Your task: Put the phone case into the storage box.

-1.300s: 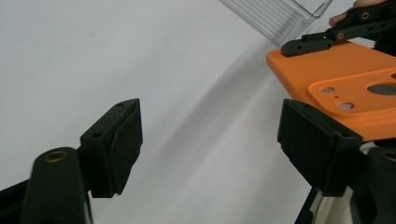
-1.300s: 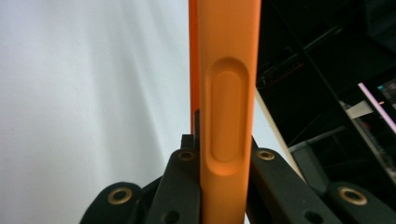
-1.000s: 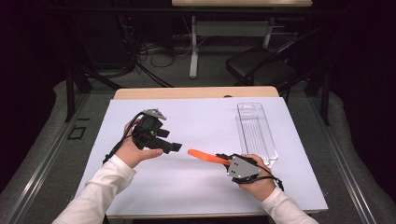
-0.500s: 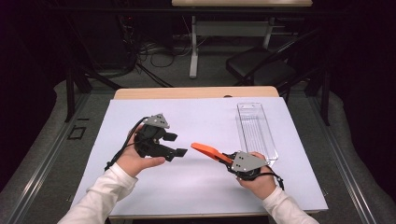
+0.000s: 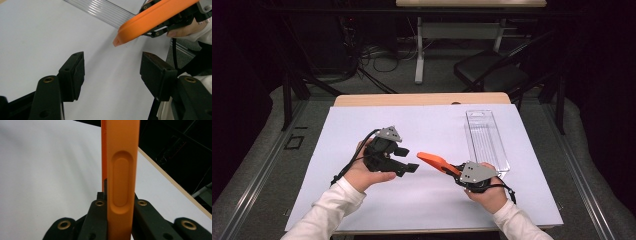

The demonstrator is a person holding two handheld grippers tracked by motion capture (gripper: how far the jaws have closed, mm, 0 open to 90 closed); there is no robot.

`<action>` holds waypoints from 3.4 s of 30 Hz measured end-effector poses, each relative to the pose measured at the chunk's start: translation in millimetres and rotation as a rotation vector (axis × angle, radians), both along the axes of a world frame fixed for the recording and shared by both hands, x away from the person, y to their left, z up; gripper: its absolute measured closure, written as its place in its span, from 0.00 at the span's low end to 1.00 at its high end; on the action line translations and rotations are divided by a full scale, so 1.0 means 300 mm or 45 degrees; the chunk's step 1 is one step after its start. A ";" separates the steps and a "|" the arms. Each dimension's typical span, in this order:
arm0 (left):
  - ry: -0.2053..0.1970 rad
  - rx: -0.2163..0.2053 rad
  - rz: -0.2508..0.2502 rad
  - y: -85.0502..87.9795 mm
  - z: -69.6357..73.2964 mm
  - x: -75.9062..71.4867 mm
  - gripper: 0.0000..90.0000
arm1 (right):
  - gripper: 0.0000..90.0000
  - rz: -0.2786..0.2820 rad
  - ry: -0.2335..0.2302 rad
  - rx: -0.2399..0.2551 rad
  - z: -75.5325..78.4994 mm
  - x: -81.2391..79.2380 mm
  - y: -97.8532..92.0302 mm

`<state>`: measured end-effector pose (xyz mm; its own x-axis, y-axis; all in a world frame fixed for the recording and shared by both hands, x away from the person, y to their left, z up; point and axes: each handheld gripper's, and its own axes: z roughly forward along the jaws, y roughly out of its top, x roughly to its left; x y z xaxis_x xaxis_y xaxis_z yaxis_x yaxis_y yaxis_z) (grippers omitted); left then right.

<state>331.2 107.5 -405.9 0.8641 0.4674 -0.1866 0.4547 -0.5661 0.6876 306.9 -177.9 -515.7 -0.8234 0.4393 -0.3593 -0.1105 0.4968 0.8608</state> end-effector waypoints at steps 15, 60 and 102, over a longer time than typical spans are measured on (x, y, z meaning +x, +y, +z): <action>-0.037 -0.018 -0.076 -0.044 -0.005 -0.007 0.54 | 0.97 0.013 0.017 0.017 0.000 -0.001 0.002; -0.168 -0.059 -0.071 -0.072 -0.024 -0.008 0.88 | 0.96 0.038 0.034 0.039 -0.005 -0.001 0.009; -0.118 -0.057 0.055 -0.097 -0.022 -0.009 0.92 | 0.87 0.012 0.085 0.066 -0.004 0.004 0.006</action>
<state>328.5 78.4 -412.4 0.8578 0.4978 -0.1284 0.4114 -0.5151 0.7519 308.2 -176.1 -517.0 -0.8489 0.4481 -0.2803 -0.0563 0.4507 0.8909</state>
